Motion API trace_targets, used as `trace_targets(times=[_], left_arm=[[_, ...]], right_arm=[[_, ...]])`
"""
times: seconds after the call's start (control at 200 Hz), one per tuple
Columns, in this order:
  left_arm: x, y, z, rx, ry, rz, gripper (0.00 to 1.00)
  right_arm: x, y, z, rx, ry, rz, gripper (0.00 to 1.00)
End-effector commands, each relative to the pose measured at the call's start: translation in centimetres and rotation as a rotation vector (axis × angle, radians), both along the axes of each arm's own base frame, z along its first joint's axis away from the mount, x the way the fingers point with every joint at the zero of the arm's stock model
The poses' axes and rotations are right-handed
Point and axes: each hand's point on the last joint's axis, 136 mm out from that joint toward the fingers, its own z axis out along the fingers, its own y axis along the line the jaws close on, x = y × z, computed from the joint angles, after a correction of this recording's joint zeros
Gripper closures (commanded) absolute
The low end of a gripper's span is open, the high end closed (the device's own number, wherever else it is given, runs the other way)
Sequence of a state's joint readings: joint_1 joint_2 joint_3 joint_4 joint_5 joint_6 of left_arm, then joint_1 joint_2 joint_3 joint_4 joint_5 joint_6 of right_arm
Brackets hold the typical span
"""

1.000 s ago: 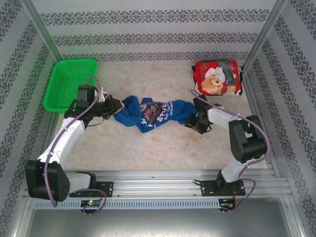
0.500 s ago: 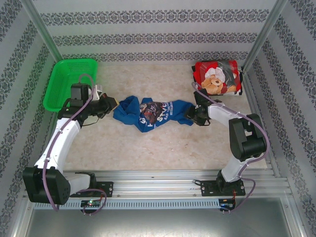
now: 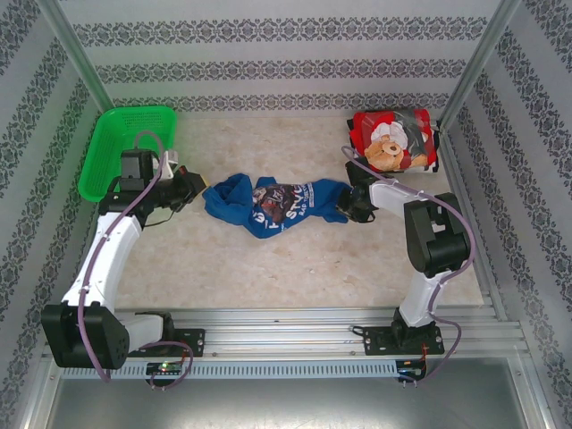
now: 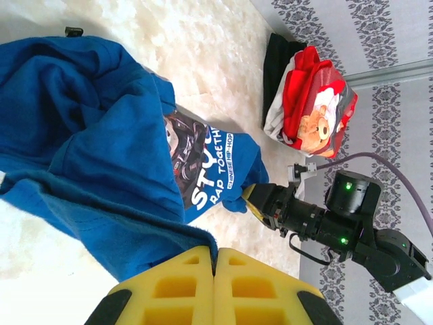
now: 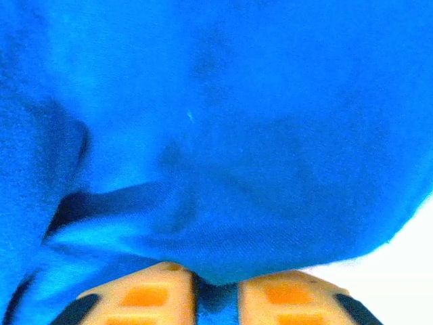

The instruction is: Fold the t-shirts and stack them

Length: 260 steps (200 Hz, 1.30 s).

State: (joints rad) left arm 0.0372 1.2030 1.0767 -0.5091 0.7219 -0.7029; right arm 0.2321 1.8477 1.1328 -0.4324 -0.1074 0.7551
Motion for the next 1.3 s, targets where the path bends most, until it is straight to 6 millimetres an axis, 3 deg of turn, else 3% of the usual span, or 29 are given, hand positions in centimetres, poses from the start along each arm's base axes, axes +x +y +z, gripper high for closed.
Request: trace_targets(times=[0.0, 0.07, 0.29, 0.435, 0.61, 0.719, 0.834, 0.979, 1.054, 1.144, 1.294], left_arm=[[-0.1, 0.9, 2.0, 0.046, -0.057, 0.005, 1.00], [-0.1, 1.2, 2.5, 0.059, -0.072, 0.009, 1.00], [-0.1, 2.2, 4.5, 0.091, -0.117, 0.032, 1.00], [-0.1, 3.0, 6.4, 0.132, -0.151, 0.053, 1.00], [-0.4, 3.4, 8.9, 0.154, -0.192, 0.065, 1.00], [-0.6, 3.6, 9.4, 0.169, -0.199, 0.071, 1.00], [-0.7, 3.8, 9.7, 0.187, -0.203, 0.078, 1.00], [-1.2, 3.6, 11.1, 0.186, -0.244, 0.068, 1.00], [-1.4, 3.8, 11.2, 0.199, -0.251, 0.076, 1.00], [-1.0, 3.7, 9.9, 0.180, -0.220, 0.078, 1.00], [0.6, 3.8, 7.2, 0.163, -0.188, 0.088, 1.00]], right_arm=[[0.5, -1.8, 3.0, -0.047, -0.056, -0.038, 0.89], [0.5, -1.8, 5.5, -0.032, -0.101, -0.024, 0.95], [-2.4, -1.5, 10.9, 0.069, -0.121, 0.041, 0.97], [-5.1, -2.1, 13.0, 0.121, -0.099, 0.048, 0.96], [-8.1, -1.5, 15.5, 0.222, -0.061, 0.092, 0.95], [-10.3, -1.2, 15.6, 0.267, 0.009, 0.103, 0.96], [-11.4, -1.8, 16.8, 0.262, 0.016, 0.104, 0.97], [-12.4, -0.4, 18.9, 0.365, 0.006, 0.143, 0.96], [-13.0, 0.1, 18.7, 0.405, 0.020, 0.157, 0.96], [-12.7, -0.5, 16.7, 0.392, 0.059, 0.151, 0.96], [-9.2, -2.9, 12.0, 0.295, 0.127, 0.141, 0.95]])
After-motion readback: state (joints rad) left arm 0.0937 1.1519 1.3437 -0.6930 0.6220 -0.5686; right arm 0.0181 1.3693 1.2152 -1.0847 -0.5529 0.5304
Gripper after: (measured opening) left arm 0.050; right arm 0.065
